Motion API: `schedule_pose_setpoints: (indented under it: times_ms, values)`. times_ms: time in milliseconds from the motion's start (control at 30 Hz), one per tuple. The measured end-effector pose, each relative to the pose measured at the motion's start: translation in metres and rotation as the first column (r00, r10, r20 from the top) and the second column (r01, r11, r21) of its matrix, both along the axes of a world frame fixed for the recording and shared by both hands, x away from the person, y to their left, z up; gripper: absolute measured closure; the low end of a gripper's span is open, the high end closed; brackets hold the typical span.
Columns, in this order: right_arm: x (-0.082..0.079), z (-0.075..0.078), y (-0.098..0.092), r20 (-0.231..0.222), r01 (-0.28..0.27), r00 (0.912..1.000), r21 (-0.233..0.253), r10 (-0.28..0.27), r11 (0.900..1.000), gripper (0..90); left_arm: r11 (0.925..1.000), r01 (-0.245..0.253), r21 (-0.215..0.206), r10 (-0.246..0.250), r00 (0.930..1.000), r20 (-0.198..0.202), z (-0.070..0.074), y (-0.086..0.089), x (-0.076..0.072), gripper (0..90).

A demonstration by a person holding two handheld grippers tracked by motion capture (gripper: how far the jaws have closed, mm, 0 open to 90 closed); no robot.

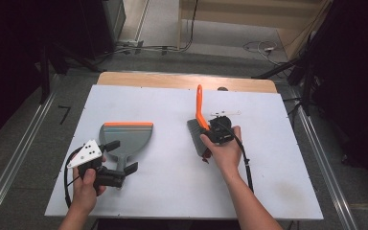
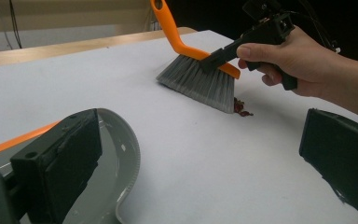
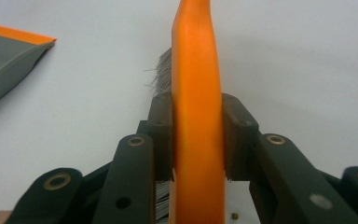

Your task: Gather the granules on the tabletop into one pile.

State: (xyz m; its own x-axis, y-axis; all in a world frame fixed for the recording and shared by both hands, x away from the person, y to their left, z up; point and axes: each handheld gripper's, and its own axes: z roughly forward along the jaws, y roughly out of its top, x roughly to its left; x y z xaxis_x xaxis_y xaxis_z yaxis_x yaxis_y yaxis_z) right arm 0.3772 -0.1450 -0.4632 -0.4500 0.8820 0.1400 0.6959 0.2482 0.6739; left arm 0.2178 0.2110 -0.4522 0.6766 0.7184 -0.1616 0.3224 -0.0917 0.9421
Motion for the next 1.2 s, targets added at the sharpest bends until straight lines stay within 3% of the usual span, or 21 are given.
schedule_pose_setpoints:
  times_ms: [167, 267, 367, 467, 567, 667, 767, 900, 933, 1000, 1033, 1100, 1200]
  values:
    - [0.0, 0.0, -0.005, 0.011, 0.014, 0.9998, -0.001, -0.014, 1.0, 67.6, 1.0, -0.003, -0.005, 0.003, 1.0, 0.003, 0.001, 0.001, 0.0, 0.0]
    - [0.001, -0.002, -0.01, -0.003, 0.027, 0.9996, 0.023, -0.027, 0.999, 67.6, 1.0, -0.006, -0.003, 0.006, 1.0, 0.002, 0.001, 0.001, 0.0, 0.0]
    - [0.001, 0.0, -0.012, 0.003, 0.0, 1.0, 0.064, 0.0, 0.998, 67.9, 1.0, -0.008, -0.005, 0.008, 1.0, 0.001, 0.0, 0.001, 0.0, 0.0]
    - [-0.001, 0.005, -0.01, 0.023, -0.024, 0.9995, 0.073, 0.022, 0.997, 68.4, 1.0, -0.007, -0.001, 0.007, 1.0, 0.001, 0.0, 0.001, 0.001, 0.0]
    - [0.003, 0.018, -0.015, 0.041, -0.062, 0.9974, 0.108, 0.058, 0.992, 68.6, 1.0, -0.007, 0.0, 0.007, 1.0, 0.001, 0.0, 0.0, 0.001, 0.0]
    - [0.008, 0.027, -0.018, 0.068, -0.103, 0.9929, 0.093, 0.097, 0.99, 68.6, 1.0, -0.008, -0.002, 0.008, 1.0, -0.001, 0.0, 0.0, 0.001, 0.0]
    - [0.019, 0.042, -0.021, 0.135, -0.178, 0.9745, -0.019, 0.179, 0.984, 68.6, 1.0, -0.008, -0.003, 0.008, 1.0, -0.002, 0.0, 0.0, 0.001, 0.0]
    - [0.042, 0.049, -0.023, 0.173, -0.277, 0.9379, -0.151, 0.301, 0.949, 68.7, 1.0, -0.009, -0.001, 0.009, 0.9999, -0.005, -0.001, -0.001, 0.001, 0.0]
    - [0.048, 0.049, -0.023, 0.164, -0.292, 0.9335, -0.17, 0.319, 0.941, 68.7, 1.0, -0.009, 0.0, 0.009, 0.9999, -0.005, -0.001, -0.001, 0.001, 0.0]
    - [0.06, 0.043, -0.021, 0.237, -0.336, 0.8872, -0.257, 0.396, 0.906, 68.7, 0.9999, -0.01, 0.0, 0.01, 0.9999, -0.008, -0.002, -0.001, 0.002, 0.0]
    - [0.065, 0.041, -0.02, 0.245, -0.355, 0.8729, -0.274, 0.422, 0.894, 68.7, 0.9999, -0.01, 0.001, 0.01, 0.9999, -0.008, -0.002, -0.001, 0.002, 0.0]
    - [0.076, 0.036, -0.016, 0.226, -0.386, 0.8611, -0.291, 0.455, 0.875, 68.6, 0.9999, -0.012, 0.004, 0.012, 0.9999, -0.012, -0.003, 0.0, 0.002, 0.0]
    - [0.086, 0.028, -0.008, 0.2, -0.414, 0.8424, -0.355, 0.5, 0.838, 68.6, 0.9999, -0.012, 0.002, 0.012, 0.9999, -0.012, -0.003, 0.001, 0.003, 0.0]
